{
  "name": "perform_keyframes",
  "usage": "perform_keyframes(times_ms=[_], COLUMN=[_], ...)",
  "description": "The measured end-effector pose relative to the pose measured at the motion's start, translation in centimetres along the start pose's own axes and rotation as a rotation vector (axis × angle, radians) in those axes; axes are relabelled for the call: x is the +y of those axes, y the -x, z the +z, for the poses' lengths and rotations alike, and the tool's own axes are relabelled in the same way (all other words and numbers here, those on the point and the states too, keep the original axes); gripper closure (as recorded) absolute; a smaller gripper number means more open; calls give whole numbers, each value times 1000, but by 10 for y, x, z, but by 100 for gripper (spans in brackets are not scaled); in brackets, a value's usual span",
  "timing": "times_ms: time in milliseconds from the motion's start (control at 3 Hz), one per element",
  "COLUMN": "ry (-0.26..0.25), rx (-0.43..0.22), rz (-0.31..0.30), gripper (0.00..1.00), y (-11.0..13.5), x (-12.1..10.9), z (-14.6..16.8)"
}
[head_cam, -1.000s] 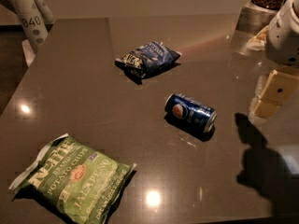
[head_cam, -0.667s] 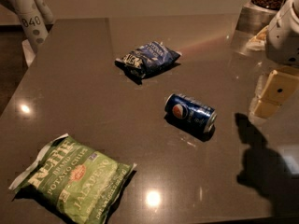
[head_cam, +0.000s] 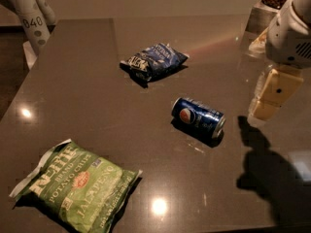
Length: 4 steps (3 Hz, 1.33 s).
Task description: Place pepsi can upright
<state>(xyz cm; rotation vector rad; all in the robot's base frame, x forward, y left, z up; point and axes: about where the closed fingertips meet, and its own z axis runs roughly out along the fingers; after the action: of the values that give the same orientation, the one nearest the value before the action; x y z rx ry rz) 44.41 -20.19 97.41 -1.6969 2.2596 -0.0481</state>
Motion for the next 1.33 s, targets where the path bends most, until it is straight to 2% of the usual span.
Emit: perform_keyframes(times_ms=[333,667,1000,1333], ry=[47,69,89,106], rx=[20,31,43,51], rz=[46,115,221,358], gripper=[0,0,0,0], y=[42,65,82,95], x=[9,13,18,25], z=[36,60,88,120])
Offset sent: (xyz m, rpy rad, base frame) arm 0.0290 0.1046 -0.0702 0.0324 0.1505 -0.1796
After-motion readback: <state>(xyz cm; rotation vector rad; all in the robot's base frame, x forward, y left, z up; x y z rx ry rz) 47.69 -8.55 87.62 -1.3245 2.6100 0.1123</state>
